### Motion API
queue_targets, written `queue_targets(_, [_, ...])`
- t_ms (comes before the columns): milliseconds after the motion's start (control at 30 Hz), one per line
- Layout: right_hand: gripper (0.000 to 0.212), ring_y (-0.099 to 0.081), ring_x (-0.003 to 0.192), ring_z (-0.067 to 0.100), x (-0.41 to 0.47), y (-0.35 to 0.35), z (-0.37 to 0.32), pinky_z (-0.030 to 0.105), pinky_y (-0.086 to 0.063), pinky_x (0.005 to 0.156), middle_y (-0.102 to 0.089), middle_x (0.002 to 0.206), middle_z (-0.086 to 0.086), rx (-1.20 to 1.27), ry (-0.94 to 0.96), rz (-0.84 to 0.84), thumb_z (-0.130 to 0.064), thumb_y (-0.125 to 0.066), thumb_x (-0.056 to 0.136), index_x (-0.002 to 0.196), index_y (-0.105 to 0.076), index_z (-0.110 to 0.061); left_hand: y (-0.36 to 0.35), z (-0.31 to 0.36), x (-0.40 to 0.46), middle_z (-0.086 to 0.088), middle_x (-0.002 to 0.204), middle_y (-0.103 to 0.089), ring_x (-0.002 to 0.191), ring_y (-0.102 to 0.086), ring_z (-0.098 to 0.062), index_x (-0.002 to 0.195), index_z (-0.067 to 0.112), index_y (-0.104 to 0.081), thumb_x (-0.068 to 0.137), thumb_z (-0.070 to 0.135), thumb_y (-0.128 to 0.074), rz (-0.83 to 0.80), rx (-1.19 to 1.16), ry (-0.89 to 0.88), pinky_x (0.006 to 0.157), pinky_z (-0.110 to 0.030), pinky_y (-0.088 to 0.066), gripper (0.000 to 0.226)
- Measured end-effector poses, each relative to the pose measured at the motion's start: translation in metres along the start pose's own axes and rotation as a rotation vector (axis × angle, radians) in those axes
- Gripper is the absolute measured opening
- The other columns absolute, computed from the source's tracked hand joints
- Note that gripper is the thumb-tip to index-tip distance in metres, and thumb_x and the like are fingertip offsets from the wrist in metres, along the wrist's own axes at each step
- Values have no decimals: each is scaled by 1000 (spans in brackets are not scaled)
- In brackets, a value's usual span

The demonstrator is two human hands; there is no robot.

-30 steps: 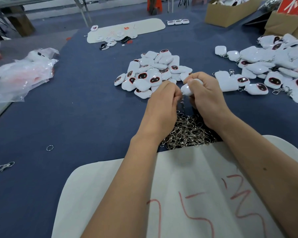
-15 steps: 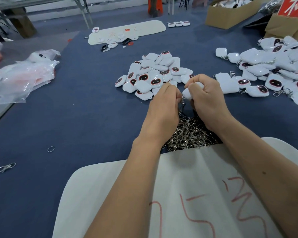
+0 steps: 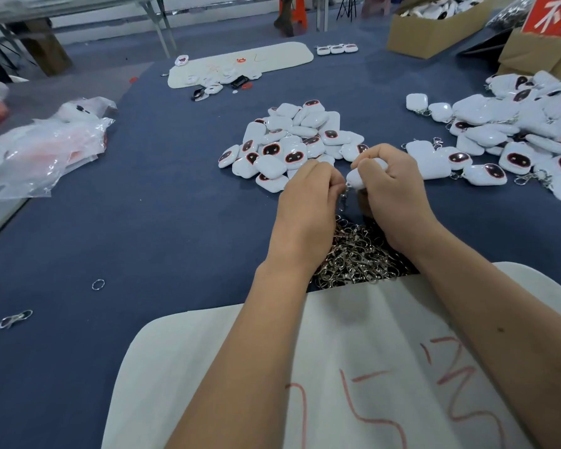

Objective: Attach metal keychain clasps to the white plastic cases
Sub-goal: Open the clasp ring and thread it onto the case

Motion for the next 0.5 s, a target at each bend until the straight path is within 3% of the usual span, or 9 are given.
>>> queue_targets(100, [17, -31, 40, 9, 1, -4, 7, 18, -26, 44, -42, 50, -9, 270, -115, -35, -8, -45, 89, 77, -54, -16, 7, 1, 2, 1, 85, -63, 83, -55, -17, 85, 7, -65, 95, 0, -60, 72, -126, -12, 74, -34, -47, 13])
queue_targets(300, [30, -18, 41, 11, -1, -14, 6, 20, -17, 47, -31, 48, -6, 453, -181, -149, -1, -38, 94, 68, -45, -17, 10, -3, 2, 8, 90, -71, 89, -67, -10, 92, 13, -73, 89, -1, -69, 96, -262, 20, 80, -30, -57, 15])
queue_targets(500, [25, -25, 42, 12, -5, -19, 6, 20, -18, 47, -34, 56, 1, 478, -187, -192, -3, -40, 102, 88, -56, -16, 16, -8, 1, 10, 79, -70, 74, -65, -7, 88, 15, -72, 88, -1, -71, 158, -327, 95, 72, -20, -54, 16])
Point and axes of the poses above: each hand's wrist, its own x-axis towards the middle knuckle, its own y-axis out of the back of the hand, z = x × y, the point moved 9 cm from there along x, towards the middle knuckle
